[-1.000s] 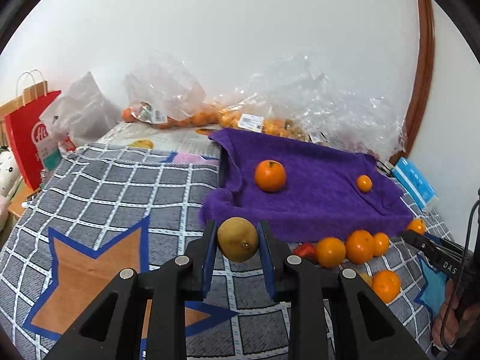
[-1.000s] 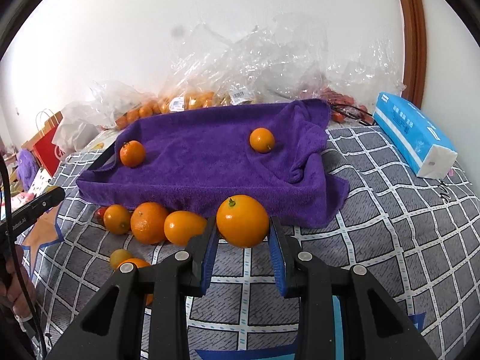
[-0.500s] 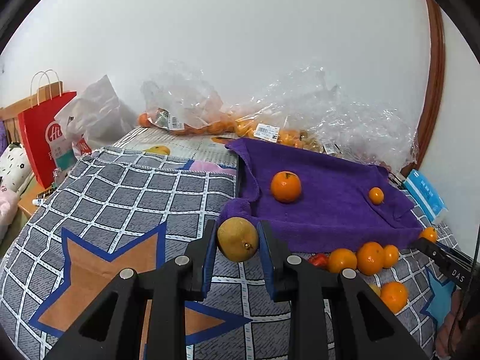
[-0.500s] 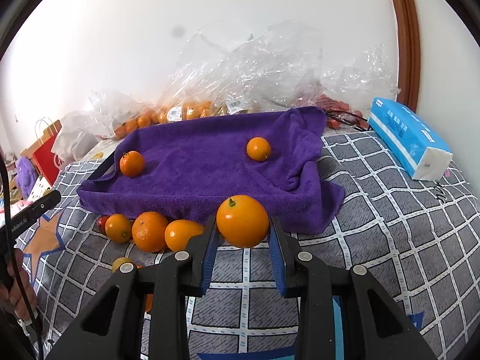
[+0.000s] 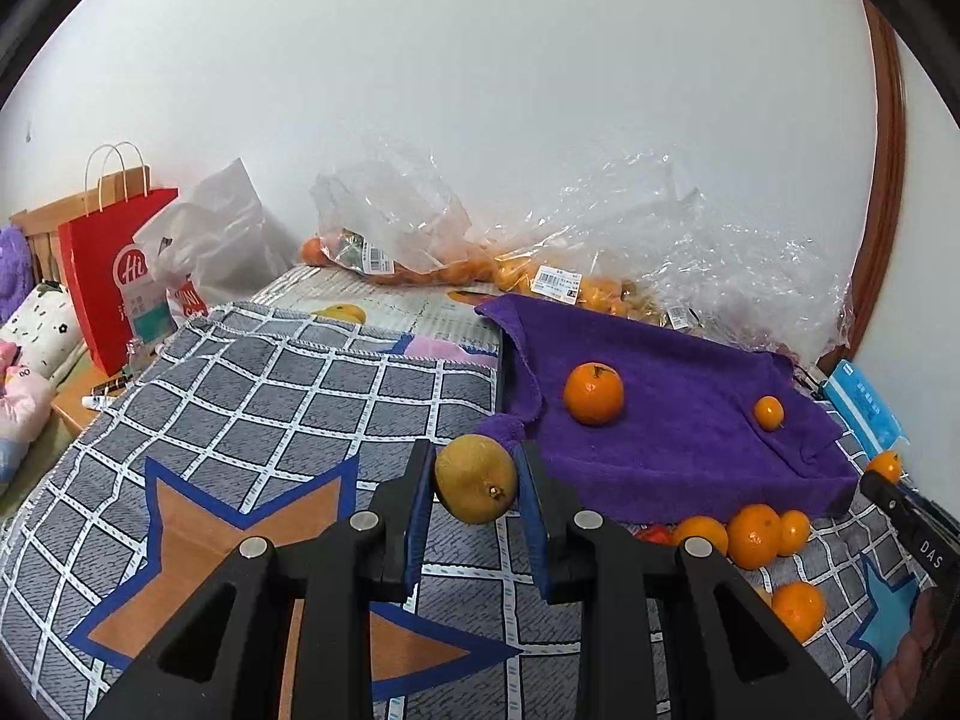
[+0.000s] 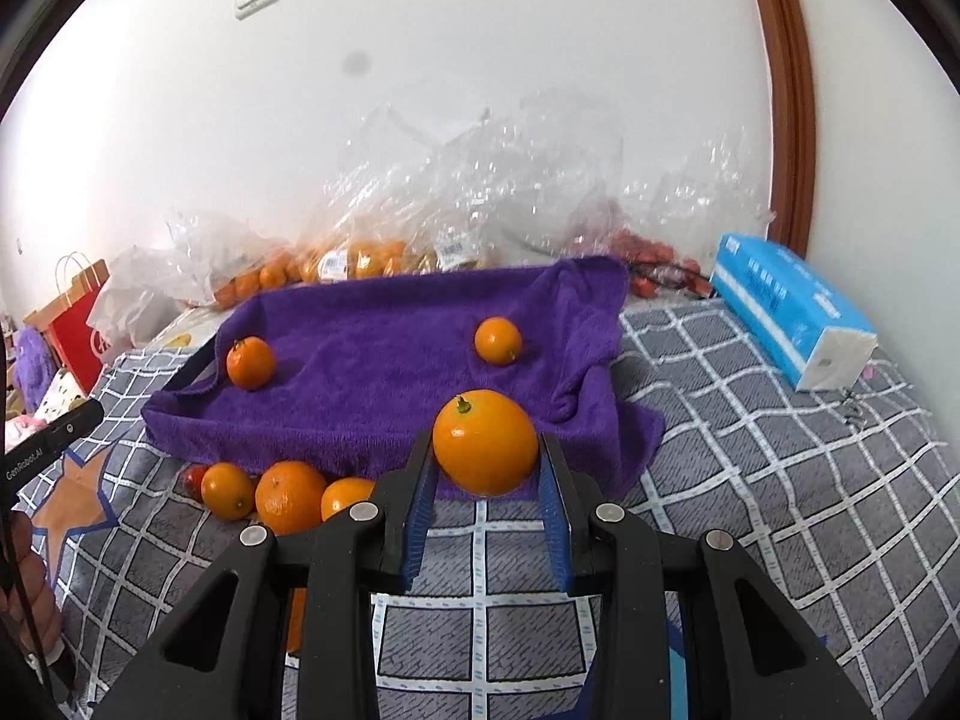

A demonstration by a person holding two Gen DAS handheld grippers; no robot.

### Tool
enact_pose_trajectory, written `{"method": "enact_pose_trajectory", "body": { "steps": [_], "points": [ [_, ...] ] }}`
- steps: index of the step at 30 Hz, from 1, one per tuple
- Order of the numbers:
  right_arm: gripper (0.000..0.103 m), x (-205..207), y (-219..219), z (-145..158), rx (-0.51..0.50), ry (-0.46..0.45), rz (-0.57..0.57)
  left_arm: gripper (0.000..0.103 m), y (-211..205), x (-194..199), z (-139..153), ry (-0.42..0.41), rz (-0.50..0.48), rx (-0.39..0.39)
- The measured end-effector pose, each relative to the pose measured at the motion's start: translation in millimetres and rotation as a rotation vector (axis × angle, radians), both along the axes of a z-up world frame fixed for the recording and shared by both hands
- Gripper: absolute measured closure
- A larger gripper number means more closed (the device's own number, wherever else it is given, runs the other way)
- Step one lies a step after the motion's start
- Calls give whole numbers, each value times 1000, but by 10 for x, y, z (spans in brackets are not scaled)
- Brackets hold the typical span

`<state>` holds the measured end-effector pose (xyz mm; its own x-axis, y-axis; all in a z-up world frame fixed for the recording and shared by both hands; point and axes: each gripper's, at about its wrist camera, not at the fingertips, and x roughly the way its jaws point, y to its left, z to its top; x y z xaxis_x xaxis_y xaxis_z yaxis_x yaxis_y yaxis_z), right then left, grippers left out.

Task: Organize fruits
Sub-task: 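Lift the pear with the left gripper while right gripper lifts the orange, then lower the orange onto the towel and open right gripper while left gripper lowers the pear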

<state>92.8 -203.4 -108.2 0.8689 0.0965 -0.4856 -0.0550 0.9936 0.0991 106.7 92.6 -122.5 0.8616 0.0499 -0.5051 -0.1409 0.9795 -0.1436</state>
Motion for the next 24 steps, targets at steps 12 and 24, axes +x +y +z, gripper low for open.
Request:
{"method": "enact_pose_trajectory", "body": {
  "steps": [12,24],
  "points": [
    [70,-152,101,119,-60,-135,-24,77,-84,-128,105,-103,51,53],
    [70,-299,103,181,-91,-223,-108,77,-362,-252,205,-203,104,205]
  ]
}}
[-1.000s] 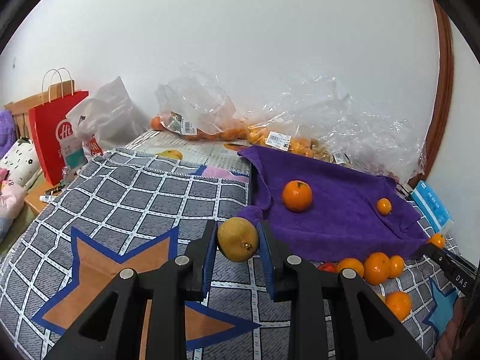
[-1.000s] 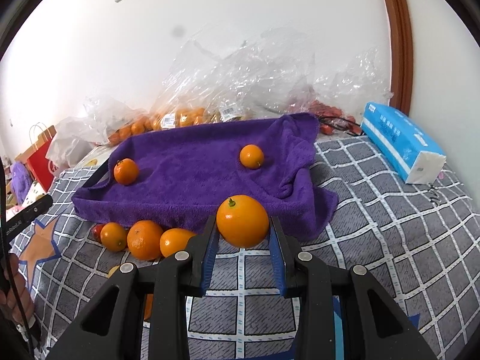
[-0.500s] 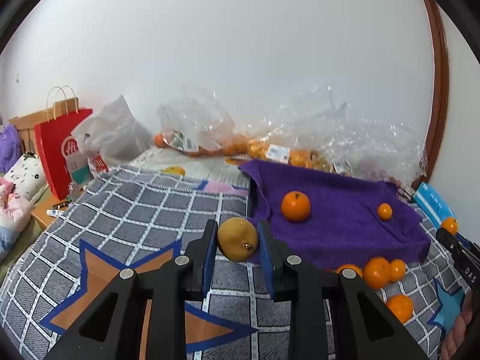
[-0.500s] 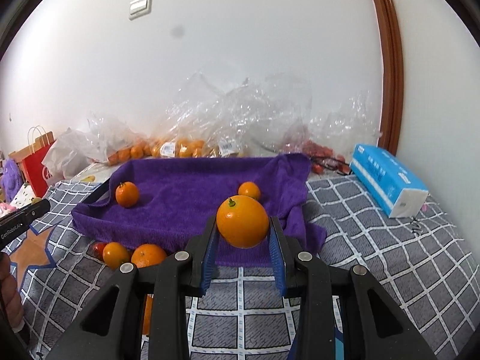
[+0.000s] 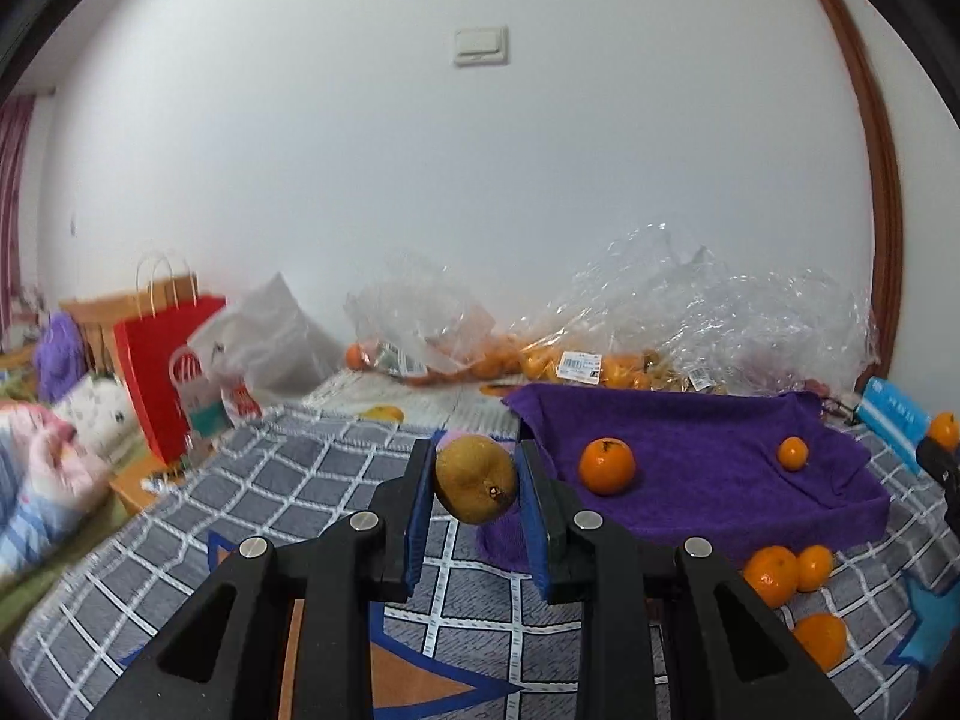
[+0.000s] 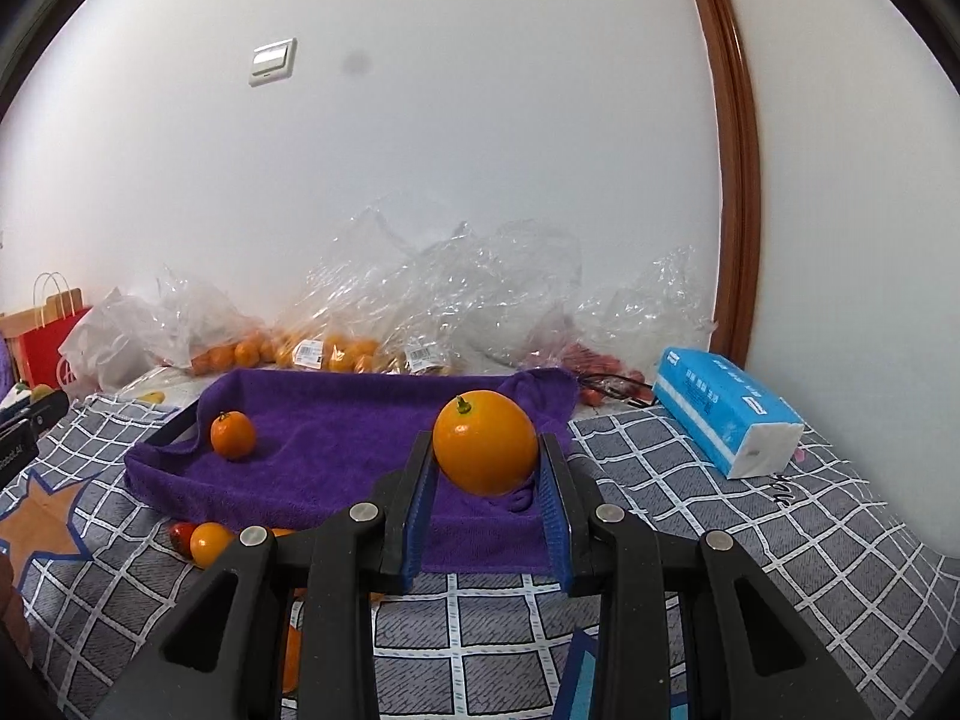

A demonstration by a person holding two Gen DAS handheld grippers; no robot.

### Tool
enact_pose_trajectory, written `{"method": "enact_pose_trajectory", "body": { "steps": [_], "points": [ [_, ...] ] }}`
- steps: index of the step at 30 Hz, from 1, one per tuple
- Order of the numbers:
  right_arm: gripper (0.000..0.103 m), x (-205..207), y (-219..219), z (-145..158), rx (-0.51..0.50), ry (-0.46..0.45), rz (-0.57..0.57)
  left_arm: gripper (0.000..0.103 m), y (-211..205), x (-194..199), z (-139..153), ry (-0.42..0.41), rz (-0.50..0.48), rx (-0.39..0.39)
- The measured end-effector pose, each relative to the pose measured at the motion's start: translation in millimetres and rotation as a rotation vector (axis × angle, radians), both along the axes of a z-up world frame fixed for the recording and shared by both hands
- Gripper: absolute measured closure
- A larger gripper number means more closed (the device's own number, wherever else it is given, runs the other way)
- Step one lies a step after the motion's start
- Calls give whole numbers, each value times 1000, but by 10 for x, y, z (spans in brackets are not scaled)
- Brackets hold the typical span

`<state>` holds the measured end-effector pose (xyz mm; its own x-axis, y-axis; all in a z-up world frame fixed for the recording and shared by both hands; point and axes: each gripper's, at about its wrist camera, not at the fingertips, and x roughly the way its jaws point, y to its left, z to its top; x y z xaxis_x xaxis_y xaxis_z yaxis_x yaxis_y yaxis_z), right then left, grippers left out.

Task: Organize fruits
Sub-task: 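Lower the orange onto the towel and open right gripper while left gripper lowers the pear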

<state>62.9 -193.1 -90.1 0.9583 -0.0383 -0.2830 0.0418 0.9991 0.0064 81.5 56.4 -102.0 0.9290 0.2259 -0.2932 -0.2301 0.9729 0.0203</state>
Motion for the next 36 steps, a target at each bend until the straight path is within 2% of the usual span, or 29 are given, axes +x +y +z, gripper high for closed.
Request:
{"method": "enact_pose_trajectory", "body": {
  "steps": [3,6,8,13,15,21,25,31,36],
  "points": [
    [70,62,0,-12,1,31,11,77,-94,70,-2,35,-21,44],
    [70,109,-12,-23,17,51,33,77,-129,188,-28,91,-48,49],
    [70,117,-11,-13,12,48,29,78,-116,254,-35,114,-54,35],
    [70,137,25,37,-8,64,60,78,-19,378,3,169,-90,-60],
    [70,161,60,71,-28,75,66,78,19,396,45,174,-107,-92],
    [70,204,123,284,-46,61,137,77,3,464,258,153,-139,-83],
    [70,374,143,380,-43,38,171,77,-55,651,317,162,-183,-109],
    [70,819,82,298,2,92,160,77,-138,1046,138,224,-216,-152],
    [70,1094,-105,23,100,184,142,77,-79,1242,-164,292,-222,-219]
  ]
}}
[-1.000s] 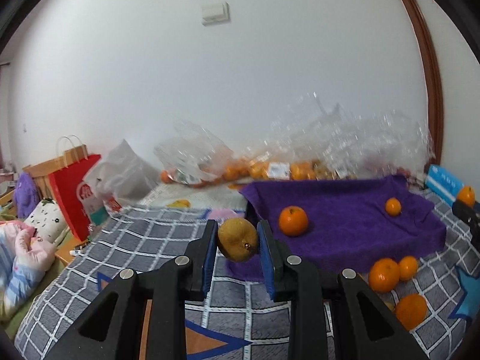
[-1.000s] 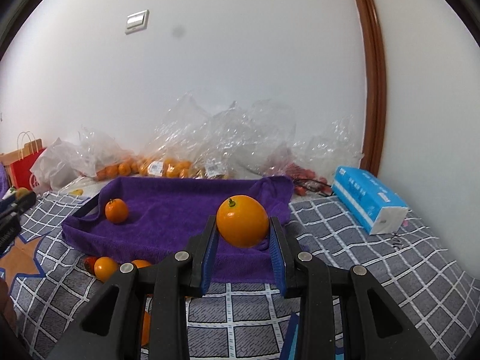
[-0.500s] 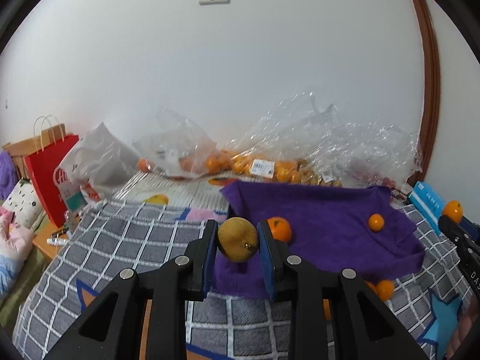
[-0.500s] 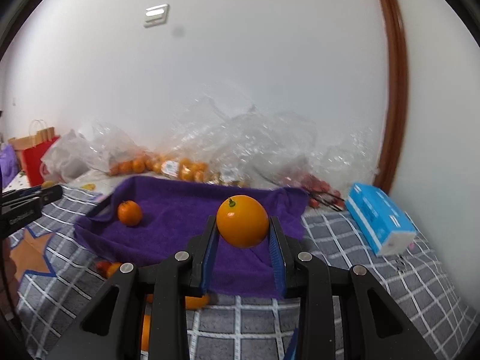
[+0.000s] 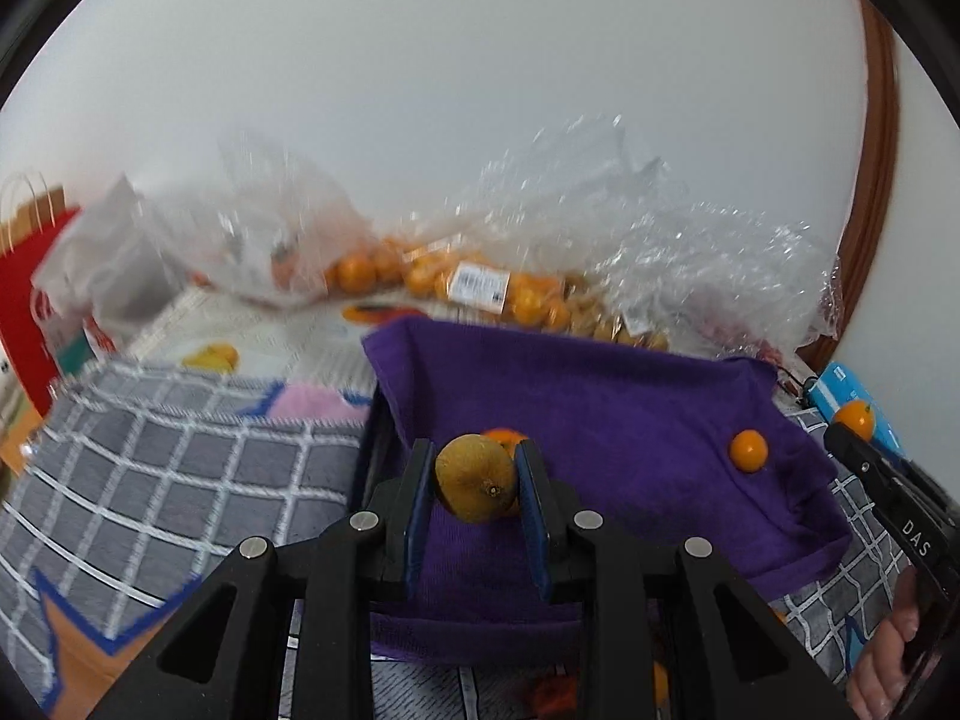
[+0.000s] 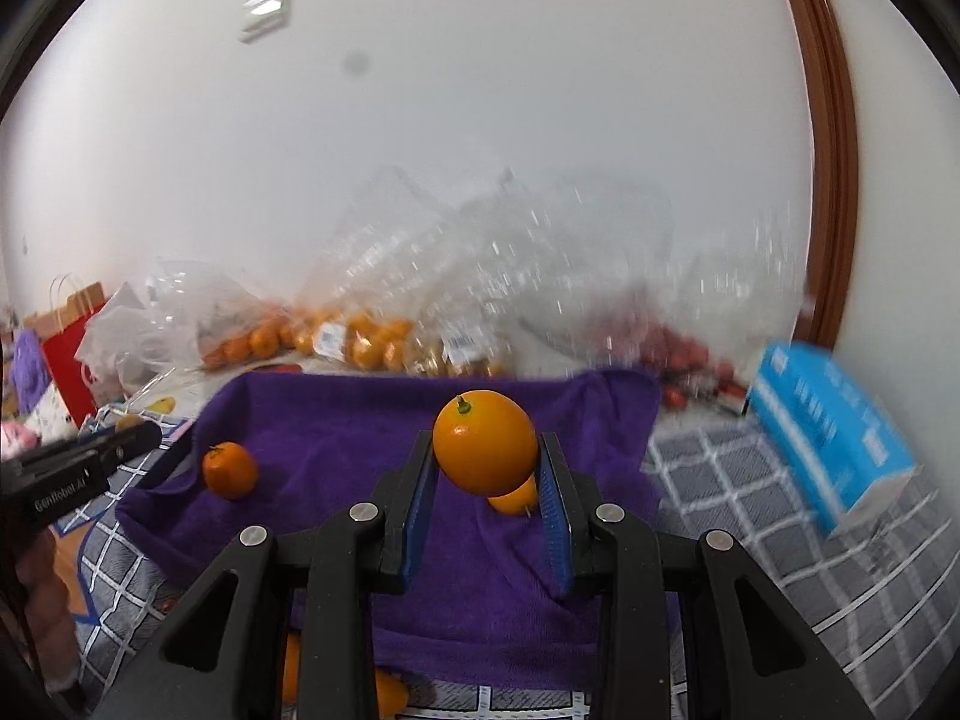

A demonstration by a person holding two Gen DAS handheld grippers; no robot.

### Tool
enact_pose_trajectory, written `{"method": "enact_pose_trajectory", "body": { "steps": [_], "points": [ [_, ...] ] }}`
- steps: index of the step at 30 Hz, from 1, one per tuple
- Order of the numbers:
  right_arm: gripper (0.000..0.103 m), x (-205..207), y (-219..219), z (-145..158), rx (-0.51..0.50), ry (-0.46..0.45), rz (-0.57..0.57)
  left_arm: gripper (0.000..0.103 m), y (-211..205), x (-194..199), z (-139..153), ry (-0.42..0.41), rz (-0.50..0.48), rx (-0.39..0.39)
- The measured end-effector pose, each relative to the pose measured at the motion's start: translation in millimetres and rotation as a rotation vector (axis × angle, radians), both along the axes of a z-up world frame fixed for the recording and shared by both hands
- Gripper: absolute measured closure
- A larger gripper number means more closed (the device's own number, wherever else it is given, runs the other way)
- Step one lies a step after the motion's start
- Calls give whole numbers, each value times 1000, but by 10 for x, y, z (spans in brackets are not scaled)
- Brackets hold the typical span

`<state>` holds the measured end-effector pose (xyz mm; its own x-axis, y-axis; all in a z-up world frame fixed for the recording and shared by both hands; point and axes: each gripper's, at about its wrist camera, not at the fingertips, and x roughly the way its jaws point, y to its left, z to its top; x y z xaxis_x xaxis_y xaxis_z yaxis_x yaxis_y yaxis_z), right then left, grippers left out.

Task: Organize fruits
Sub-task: 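Lower the orange onto the towel and open right gripper while left gripper lowers the pear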

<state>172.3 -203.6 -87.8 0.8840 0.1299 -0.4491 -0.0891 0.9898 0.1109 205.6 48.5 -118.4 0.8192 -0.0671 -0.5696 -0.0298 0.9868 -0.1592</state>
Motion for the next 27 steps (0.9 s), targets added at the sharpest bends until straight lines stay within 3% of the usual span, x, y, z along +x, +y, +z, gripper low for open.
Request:
{"method": "enact_pose_trajectory", "body": {
  "steps": [5,9,14,27],
  "points": [
    [70,173,-69,-175,14,92,2,77,21,33,-107,44,-39,-2],
    [70,239,-78,-269,44,140,28,77,71,46,-157,78,-68,-72],
    [70,353,-175,-371,87,209,7,77,61,98,-238,115,-71,-88],
    [70,412,-203,-429,89,258,-12,77,54,160,-286,133,-64,-78]
  ]
}}
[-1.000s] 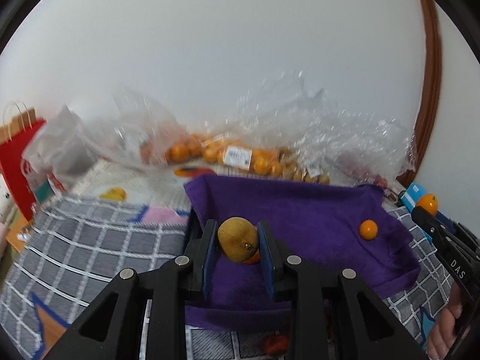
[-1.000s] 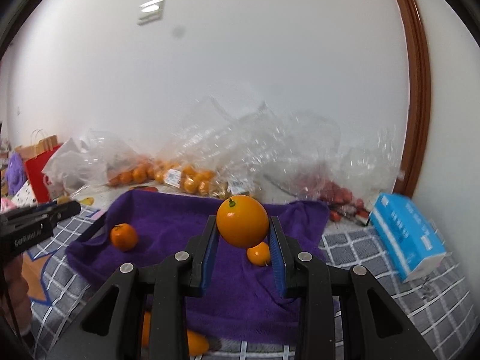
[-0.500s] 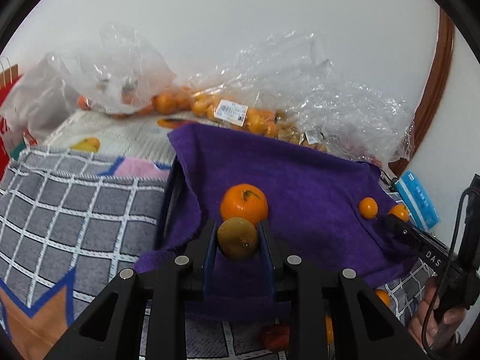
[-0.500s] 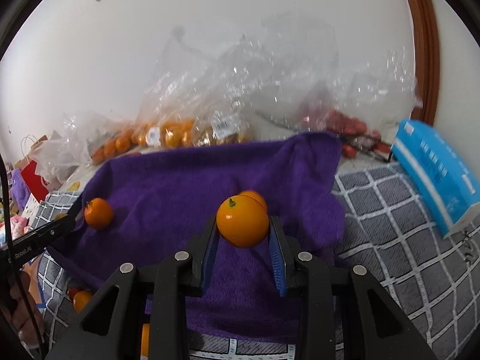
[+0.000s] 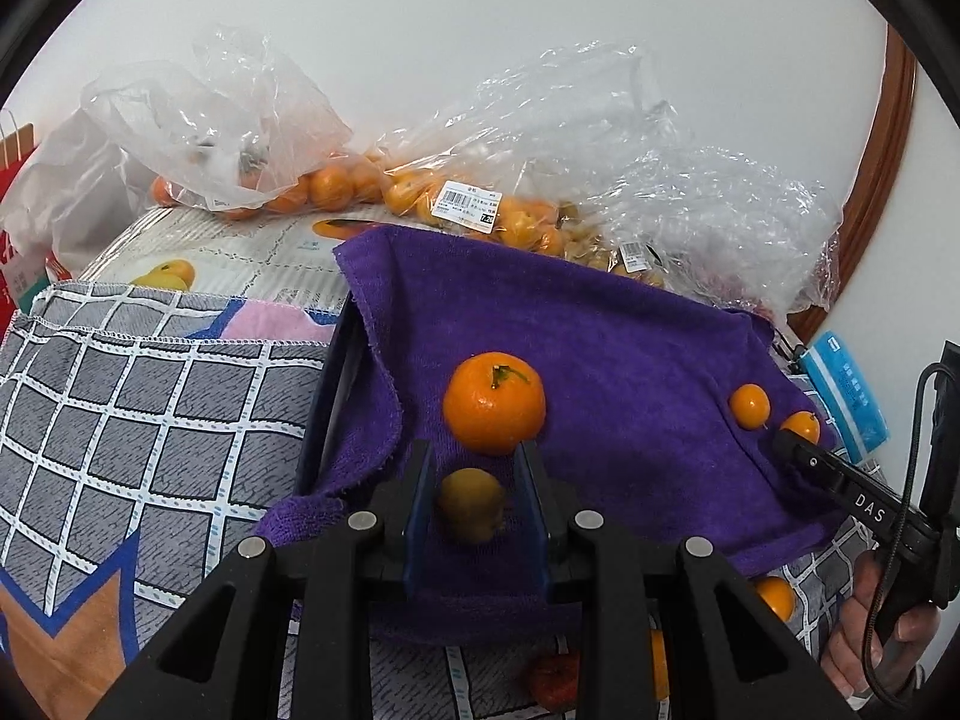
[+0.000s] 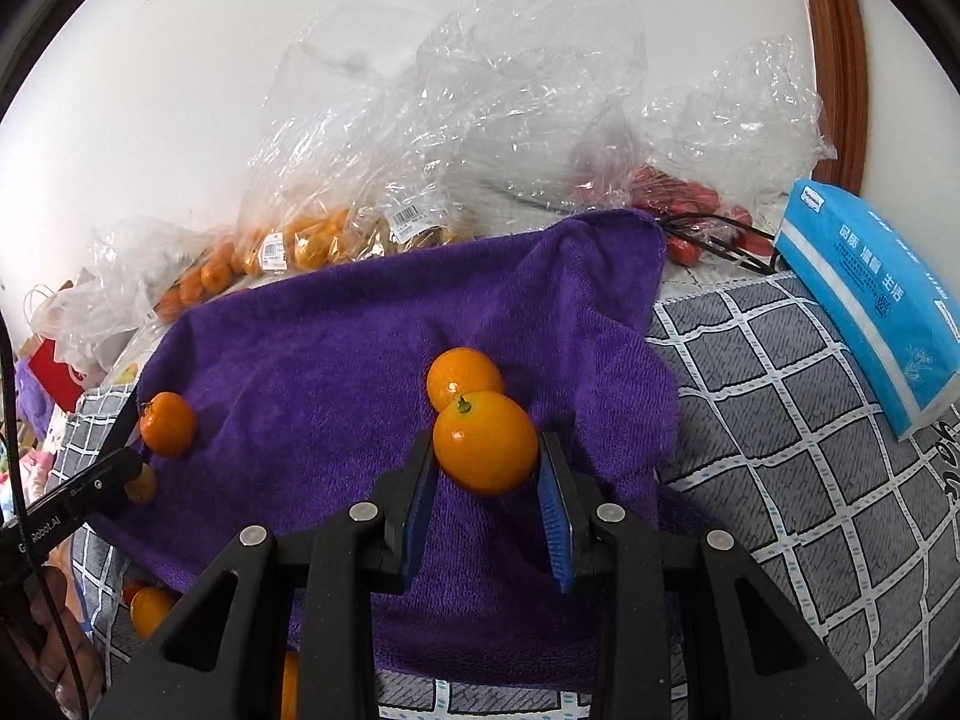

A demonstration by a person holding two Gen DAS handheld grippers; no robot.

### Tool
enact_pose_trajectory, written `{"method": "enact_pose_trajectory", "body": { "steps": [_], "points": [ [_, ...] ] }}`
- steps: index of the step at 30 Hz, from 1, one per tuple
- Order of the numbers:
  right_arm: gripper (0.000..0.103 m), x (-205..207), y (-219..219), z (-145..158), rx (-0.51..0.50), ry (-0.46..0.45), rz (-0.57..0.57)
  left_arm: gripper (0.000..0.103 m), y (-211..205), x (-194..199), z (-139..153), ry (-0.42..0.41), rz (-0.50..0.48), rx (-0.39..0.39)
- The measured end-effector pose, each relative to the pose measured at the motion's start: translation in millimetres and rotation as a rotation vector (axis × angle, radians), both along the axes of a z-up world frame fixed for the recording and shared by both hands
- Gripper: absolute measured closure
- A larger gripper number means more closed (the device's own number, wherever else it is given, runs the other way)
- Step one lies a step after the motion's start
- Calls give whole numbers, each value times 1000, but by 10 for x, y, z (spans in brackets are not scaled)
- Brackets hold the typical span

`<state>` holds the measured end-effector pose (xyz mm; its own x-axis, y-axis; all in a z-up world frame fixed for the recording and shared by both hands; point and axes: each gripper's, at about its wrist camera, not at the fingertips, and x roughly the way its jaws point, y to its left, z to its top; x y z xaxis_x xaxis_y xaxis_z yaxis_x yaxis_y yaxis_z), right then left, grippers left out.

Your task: Organize fruits

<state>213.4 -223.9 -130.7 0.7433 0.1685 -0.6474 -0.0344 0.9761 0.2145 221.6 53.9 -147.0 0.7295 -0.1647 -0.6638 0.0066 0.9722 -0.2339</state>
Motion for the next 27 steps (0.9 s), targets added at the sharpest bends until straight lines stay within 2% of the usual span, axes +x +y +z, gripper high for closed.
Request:
{"method": "enact_pose_trajectory", "body": {
  "steps": [3,7,12,18,24,27],
  "points": [
    [68,2,2,8,0,-3,-2,77,3,7,-3,-2,-2,-6],
    [57,-11,26,24,-4,-14,10,70,22,19,0,1,-7,-18],
    [46,-117,49,110,-24,-77,-2,63,106,-50,82,-47,26,-30],
    [43,-309,-19,217,-23,-161,-54,63,219,-114,164,-89,76,-31],
    [43,-435,-19,317,-31,-218,-44,62,218,-190,210,-127,107,30],
    [43,-460,21,358,7,-178,2,55,216,-243,247,-153,107,53]
  ]
}}
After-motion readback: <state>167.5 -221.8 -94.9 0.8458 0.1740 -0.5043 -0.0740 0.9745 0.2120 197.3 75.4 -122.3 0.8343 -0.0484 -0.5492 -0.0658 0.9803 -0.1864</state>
